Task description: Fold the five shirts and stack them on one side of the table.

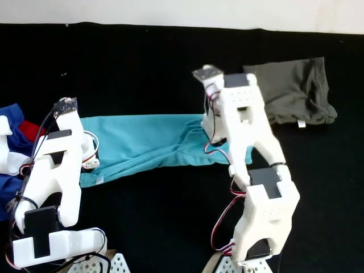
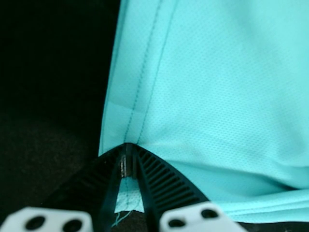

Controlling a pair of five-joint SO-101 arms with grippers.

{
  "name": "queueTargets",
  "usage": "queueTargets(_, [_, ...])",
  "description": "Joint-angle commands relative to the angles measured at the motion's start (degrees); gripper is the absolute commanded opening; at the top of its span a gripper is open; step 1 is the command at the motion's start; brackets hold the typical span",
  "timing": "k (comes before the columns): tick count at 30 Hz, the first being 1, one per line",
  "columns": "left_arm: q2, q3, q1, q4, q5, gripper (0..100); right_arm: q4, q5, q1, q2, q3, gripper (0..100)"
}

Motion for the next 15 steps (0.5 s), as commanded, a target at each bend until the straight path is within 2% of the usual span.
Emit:
queueTargets(1, [-0.04, -0.04, -1.10, -1.76, 0.44, 1, -14.90, 0.44, -0.04, -3.30, 4.62, 0.7])
queueTargets(4, [-0.04, -0.04, -1.10, -1.76, 0.44, 1, -25.01, 0.35, 0.13, -3.30, 6.81, 0.7])
queueTargets(6, [-0.04, -0.04, -1.10, -1.76, 0.44, 1, -27.91, 0.35, -0.04, -3.30, 7.34, 0.7])
queueTargets(11, [-0.04, -0.04, -1.10, -1.76, 0.44, 1, -26.07, 0.35, -1.19, -3.65, 7.25, 0.7])
queueTargets(15, [-0.04, -0.04, -1.10, -1.76, 0.44, 1, -19.82, 0.35, -1.10, -5.49, 5.05, 0.7])
